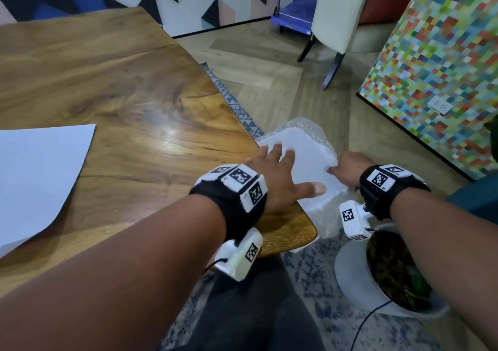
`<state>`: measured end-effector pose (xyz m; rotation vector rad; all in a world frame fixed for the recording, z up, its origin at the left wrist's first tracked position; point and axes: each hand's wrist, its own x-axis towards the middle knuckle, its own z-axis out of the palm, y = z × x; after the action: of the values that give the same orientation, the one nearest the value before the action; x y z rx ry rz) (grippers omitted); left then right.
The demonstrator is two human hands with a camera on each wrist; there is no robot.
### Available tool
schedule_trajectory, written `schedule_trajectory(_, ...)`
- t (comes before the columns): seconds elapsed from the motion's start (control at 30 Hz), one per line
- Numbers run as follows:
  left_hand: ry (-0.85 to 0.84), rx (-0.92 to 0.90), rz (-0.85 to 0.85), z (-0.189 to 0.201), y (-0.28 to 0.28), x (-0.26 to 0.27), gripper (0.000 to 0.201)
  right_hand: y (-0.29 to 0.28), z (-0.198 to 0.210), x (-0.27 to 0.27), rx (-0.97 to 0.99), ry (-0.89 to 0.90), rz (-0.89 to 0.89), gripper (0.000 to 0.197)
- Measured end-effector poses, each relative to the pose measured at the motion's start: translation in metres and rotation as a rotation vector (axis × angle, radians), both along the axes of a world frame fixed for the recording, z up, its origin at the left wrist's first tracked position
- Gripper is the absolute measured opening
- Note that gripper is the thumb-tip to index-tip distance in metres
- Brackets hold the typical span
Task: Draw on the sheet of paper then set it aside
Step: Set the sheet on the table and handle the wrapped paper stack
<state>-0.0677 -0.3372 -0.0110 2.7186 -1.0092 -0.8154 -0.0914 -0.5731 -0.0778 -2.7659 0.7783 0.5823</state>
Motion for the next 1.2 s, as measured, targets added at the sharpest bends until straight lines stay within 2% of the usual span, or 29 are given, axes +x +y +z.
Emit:
schedule_trajectory(0.1, -0.073, -0.045, 0.198, -0.003, 0.044, 0.011, 0.112, -0.002, 0.003, -0.001, -0.019, -0.007, 0.006, 0.045)
schedule_trajectory(0.17, -0.115, 0.077, 0.361, -0.009, 0.093, 0.028, 0.123, -0.004, 0.004, -0.002, -0.017, -0.013, 0.004, 0.045)
schedule_trajectory(0.27, -0.142, 0.172, 0.532, -0.02, 0.152, 0.025, 0.111, -0.005, 0.006, -0.003, -0.015, 0.0, 0.013, 0.045)
schedule_trajectory(0.33, -0.202, 0.168, 0.539, -0.028, 0.164, 0.002, 0.108, -0.005, 0.006, -0.003, -0.01, 0.001, 0.022, 0.044)
schedule_trajectory(0.43, -0.274, 0.143, 0.502, -0.04, 0.143, -0.033, 0.112, -0.005, 0.006, -0.004, -0.011, -0.001, 0.025, 0.045)
schedule_trajectory(0.77, -0.216, -0.005, 0.263, -0.047, 0.008, -0.051, 0.105, -0.005, 0.004, -0.009, 0.031, -0.006, -0.002, 0.04)
schedule_trajectory(0.9, -0.093, -0.19, 0.137, -0.035, -0.02, -0.061, 0.102, -0.008, 0.005, -0.01, 0.026, -0.024, 0.002, 0.036)
schedule_trajectory(0.97, -0.077, -0.265, 0.201, -0.025, -0.007, -0.063, 0.102, -0.012, 0.005, -0.01, 0.019, -0.016, 0.011, 0.04)
schedule_trajectory(1.03, -0.129, -0.284, 0.284, -0.019, 0.026, -0.066, 0.102, -0.012, 0.007, -0.011, -0.001, -0.002, 0.015, 0.046)
schedule_trajectory(1.2, -0.222, -0.023, 0.455, -0.035, 0.136, -0.08, 0.111, -0.011, 0.008, -0.014, 0.017, -0.008, 0.006, 0.045)
